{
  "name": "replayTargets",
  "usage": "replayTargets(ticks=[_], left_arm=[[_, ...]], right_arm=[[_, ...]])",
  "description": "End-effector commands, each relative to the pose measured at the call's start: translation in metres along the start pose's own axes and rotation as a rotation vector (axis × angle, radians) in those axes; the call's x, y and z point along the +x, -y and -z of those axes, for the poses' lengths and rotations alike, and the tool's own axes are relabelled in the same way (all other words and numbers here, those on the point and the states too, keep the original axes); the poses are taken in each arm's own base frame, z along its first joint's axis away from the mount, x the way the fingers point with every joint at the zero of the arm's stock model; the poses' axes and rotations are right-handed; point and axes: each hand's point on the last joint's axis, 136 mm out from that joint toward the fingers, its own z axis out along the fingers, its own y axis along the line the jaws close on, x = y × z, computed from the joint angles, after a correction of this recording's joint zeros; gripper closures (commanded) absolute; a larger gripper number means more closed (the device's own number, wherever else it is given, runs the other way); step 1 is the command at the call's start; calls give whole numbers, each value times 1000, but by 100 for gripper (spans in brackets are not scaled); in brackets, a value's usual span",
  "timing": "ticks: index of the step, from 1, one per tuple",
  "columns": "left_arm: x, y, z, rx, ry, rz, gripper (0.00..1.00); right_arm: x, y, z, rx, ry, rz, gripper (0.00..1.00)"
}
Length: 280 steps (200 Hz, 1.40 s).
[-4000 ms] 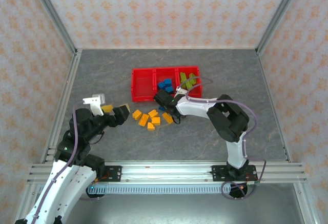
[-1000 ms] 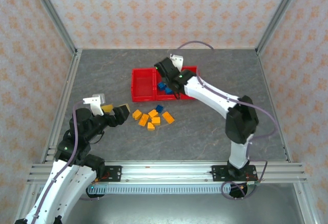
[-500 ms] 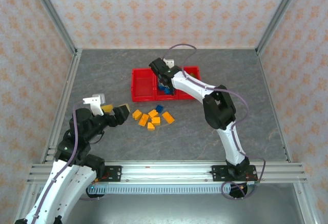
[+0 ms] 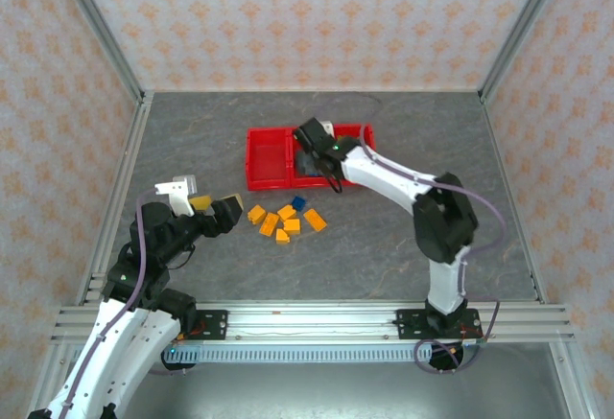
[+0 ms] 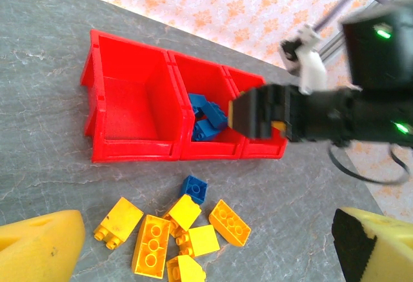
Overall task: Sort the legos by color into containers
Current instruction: Place the lego in the container, then pick up the lego from the center of the table.
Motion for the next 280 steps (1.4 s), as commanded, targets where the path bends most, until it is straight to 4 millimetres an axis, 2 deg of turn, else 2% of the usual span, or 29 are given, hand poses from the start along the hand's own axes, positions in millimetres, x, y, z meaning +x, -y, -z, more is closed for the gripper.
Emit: replayTargets(ticks=[1,36,50,74,108,174,231,250,280], left_arm=[[-5,-5,-3,-17,23,-4,1],[-5,-8,-4,-31,22,0,1],[-5,-8,-4,-33,23,1,1],[-5,-9,-4,-37,22,2,1],[-6,-9,-4,-42,25,3,1],[-5,-10,-4,-42,24,5,1],[-6,-8,-3,-35,27,3,1],[-6,-8,-3,-35,28,2,0],[-6,-7,-2,-30,30,1,1]], right_arm=[[13,-5,29,-97,62,80,21],[67,3,35,-140,-9,146,20],[88,1,31,-142,-44,171,20],[112,2,18,-114,-108,214,20],[121,-5,7,-116,-142,255,20],[144,-12,-16,-127,-240,287,30],[150,-14,-30,-101,-273,275,34],[151,-13,-35,-88,-281,271,40],[146,-18,-34,-102,-274,252,61]])
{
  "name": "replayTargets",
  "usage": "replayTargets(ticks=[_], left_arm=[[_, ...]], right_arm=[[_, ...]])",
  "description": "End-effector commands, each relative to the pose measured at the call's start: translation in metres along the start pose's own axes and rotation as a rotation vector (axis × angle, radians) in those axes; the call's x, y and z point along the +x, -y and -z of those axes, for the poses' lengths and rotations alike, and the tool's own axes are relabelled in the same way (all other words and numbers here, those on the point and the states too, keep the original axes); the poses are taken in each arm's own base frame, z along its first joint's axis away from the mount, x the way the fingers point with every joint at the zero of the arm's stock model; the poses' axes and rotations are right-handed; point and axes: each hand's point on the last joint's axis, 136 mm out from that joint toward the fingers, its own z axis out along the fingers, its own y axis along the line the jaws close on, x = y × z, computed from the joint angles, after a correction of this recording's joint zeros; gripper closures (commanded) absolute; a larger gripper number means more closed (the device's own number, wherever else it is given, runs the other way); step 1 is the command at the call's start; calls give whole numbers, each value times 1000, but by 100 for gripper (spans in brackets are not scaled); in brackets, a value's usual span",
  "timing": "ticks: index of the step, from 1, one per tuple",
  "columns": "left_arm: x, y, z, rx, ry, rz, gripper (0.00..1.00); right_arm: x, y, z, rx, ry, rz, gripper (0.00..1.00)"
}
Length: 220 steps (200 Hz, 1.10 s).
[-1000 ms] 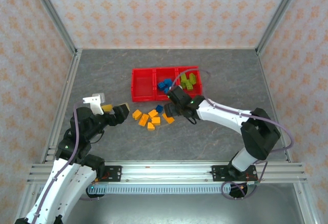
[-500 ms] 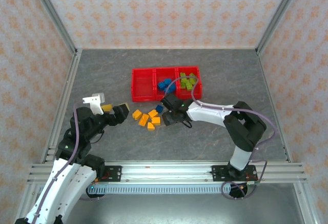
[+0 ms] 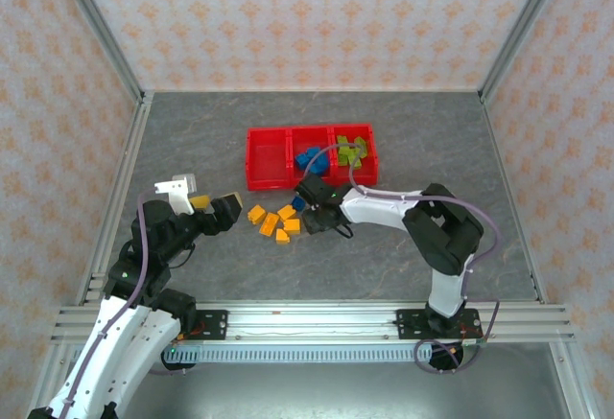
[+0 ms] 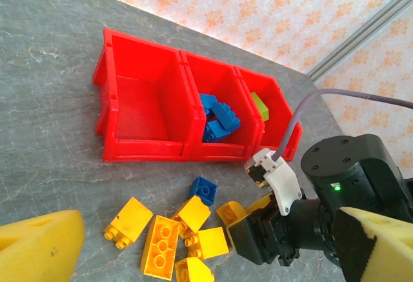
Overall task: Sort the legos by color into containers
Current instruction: Pick up the lego from the center of the table, then place the lego in the container.
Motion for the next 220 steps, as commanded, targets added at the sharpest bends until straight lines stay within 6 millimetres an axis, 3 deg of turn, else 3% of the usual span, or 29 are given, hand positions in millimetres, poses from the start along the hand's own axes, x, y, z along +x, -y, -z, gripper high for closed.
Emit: replayTargets(ticks=[1,22,36,92,122,160,220], left_arm=[[-6,0,1,4,30,-7,1],[-5,1,1,6,31,-8,1],[-6,1,1,6,32,-7,1],[-7,2,3,12,39,-8,1],[-7,2,3,14,38,-9,1],[-10,4,7,20,60,-12,1],[-11,7,10,37,72,-15,1]], right_arm=[[-4,-2,-1,8,-2,-15,62],[-12,-6,9,-10,8,-40,82],[-22,-11,25,-41,29,-77,87],[-95,-22,124,-131,270,-176,93],[-147,-33,150,-168,373,-191,94],[-205,-28,124,-91,360,-224,94],[-236,-45,56,-140,305,-256,92]])
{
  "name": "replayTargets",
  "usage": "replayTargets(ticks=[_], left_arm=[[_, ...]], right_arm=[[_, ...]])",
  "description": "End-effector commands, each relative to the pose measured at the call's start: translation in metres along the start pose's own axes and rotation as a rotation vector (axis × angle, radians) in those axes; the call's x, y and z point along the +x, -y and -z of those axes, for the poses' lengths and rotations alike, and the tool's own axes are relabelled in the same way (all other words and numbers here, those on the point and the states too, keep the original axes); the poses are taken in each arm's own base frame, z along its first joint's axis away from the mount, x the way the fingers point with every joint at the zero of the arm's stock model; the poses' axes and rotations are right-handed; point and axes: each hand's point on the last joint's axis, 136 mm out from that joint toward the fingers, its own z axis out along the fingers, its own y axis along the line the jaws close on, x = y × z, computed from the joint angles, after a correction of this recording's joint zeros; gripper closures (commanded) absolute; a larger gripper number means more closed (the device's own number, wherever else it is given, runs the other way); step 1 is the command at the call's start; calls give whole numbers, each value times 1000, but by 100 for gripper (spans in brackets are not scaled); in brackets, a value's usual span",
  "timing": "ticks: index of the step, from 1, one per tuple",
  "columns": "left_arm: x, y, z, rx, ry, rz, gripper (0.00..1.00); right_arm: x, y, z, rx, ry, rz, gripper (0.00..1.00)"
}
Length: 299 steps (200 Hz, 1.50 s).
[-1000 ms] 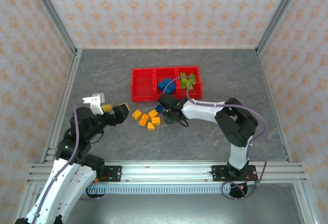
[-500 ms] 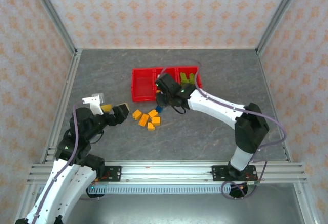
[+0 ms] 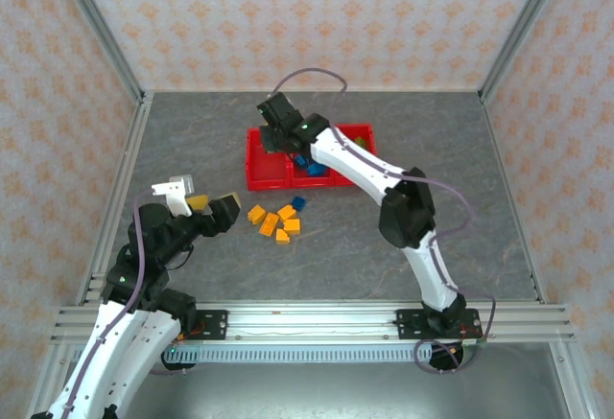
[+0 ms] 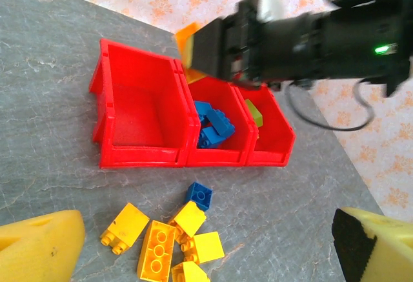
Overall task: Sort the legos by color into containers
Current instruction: Place the lego in the container, then pick up the lego from the center of the table.
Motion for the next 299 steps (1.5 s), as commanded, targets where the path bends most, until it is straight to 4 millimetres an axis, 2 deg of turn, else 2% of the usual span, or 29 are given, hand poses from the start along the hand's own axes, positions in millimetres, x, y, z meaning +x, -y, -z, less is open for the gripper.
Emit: replayTargets(ticks=[1,17,38,66,91,118,143,157,213,255,299], left_arm=[[-7,3,3,20,43,-8,1],[-8,5,5,30,52,-11,1],[-7,7,4,40,47,-12,1],[-7,6,4,39,44,-12,1],[-7,6,3,36,45,-10,1],[-6,5,2,32,37,-8,1],[-5,4,1,30,34,-8,1],[-5,4,1,27,33,-7,1],[-5,4,1,28,30,-5,1],[-4,5,0,34,26,-7,1],[-6,6,3,41,39,-8,1]], right_arm=[[4,1,-14,-6,-39,-27,92],[7,-2,-28,-35,-51,-30,90],[8,-5,-35,-53,-59,-29,82],[6,-3,-35,-47,-52,-46,63],[0,-4,-27,-55,-42,-62,41],[-6,1,-17,-25,-26,-95,37],[-1,20,-2,71,-32,-176,37],[10,32,8,130,-43,-224,35],[80,67,36,270,-40,-342,28],[125,76,21,316,-130,-333,24],[145,80,4,334,-170,-348,19]])
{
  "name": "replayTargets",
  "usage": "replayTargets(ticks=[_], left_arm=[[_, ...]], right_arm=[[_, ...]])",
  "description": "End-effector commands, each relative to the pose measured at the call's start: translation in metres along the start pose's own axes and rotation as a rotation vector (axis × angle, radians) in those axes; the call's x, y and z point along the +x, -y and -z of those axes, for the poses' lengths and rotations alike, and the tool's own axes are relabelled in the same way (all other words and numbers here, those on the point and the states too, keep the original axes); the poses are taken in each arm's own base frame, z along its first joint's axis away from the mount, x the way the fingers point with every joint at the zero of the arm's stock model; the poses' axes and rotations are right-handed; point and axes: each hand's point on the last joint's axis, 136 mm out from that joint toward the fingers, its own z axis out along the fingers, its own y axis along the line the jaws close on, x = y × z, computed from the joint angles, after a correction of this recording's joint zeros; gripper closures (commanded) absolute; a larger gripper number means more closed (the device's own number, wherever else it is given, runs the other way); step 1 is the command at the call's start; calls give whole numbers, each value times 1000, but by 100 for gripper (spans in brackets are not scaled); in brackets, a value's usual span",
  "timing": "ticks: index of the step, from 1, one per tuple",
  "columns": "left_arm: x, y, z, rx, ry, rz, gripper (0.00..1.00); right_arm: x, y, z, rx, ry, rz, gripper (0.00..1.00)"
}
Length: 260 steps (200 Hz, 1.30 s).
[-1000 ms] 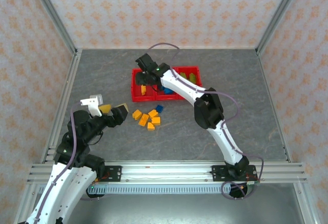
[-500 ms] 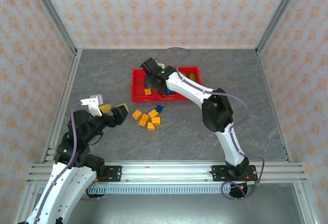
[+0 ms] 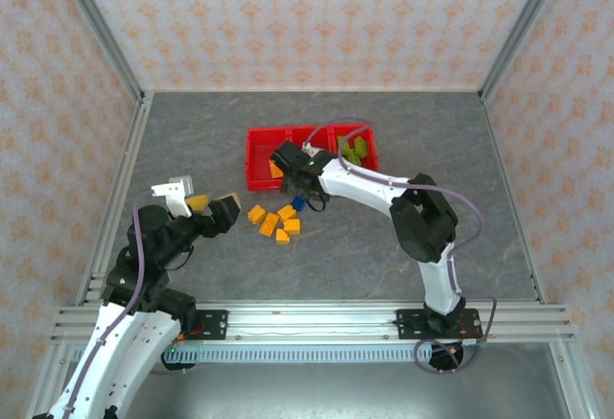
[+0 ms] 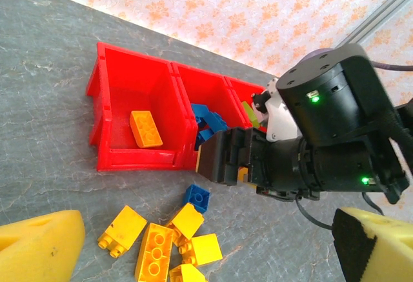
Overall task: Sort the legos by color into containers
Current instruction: Pick up the lego from the center of the table.
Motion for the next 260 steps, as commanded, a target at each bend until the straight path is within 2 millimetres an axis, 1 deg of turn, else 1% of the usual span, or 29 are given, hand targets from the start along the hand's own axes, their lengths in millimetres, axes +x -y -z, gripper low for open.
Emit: replayTargets(ticks=[1,31,62,106,134,162,194,211,239,260], left_arm=[[-6,5,2,30,26,-6,1],[-5,5,2,30,24,-5,1],[-6,5,2,31,27,-6,1],[-5,6,2,33,25,-6,0],[-5,5,2,31,26,-5,1],[-5,5,2,30,24,-5,1],[-5,5,1,28,22,-5,1],[-5,5,1,28,22,-5,1],[-5,4,1,26,22,-4,1],[-5,4,1,27,22,-4,0]], right_arm=[[7,6,-15,32,4,-30,19],[14,5,-27,34,-17,-39,17],[20,10,-38,58,-26,-63,17],[25,17,-42,79,-25,-76,19],[32,22,-47,100,-35,-53,21],[37,28,-47,119,-36,-19,26],[35,44,-43,178,-10,15,31],[36,49,-42,194,-7,26,34],[39,50,-42,180,-13,26,41],[41,48,-43,166,-21,26,47]])
